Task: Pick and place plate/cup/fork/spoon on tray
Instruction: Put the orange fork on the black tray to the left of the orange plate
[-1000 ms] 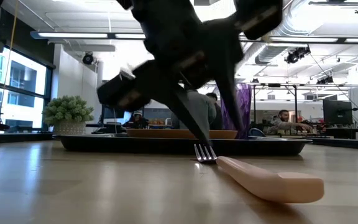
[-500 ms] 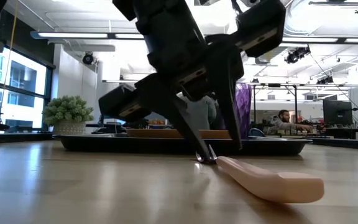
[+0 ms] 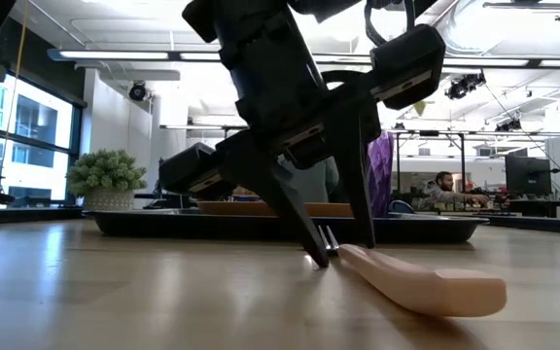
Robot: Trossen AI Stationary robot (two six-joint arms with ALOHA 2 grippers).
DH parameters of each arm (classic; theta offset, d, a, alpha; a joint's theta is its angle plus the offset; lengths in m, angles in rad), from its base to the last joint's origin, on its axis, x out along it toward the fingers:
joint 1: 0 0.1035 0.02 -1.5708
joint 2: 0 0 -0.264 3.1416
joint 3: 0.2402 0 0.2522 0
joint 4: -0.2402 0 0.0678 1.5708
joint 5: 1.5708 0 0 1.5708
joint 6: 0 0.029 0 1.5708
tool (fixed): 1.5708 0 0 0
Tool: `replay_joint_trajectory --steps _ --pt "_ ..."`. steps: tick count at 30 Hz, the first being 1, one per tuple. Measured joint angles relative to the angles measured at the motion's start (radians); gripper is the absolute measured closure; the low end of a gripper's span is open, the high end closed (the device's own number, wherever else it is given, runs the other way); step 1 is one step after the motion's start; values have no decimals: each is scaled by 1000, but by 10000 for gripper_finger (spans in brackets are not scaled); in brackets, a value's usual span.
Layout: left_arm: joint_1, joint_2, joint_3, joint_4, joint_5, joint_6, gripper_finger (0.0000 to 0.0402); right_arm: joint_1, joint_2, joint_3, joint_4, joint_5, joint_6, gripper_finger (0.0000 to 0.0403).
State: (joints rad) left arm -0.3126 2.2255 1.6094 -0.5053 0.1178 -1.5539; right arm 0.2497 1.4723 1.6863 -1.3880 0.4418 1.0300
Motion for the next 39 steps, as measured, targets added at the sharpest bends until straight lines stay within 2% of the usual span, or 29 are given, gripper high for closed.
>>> replay_joint_trajectory --steps 14,25,39 --pt "1 20 2 -9 26 22 285 0 0 0 0 -4 -17 230" --pt "0 21 1 -68 20 64 353 0 0 0 0 -4 -17 230" --pt "-11 20 1 -101 15 181 366 0 0 0 0 -3 -17 230"
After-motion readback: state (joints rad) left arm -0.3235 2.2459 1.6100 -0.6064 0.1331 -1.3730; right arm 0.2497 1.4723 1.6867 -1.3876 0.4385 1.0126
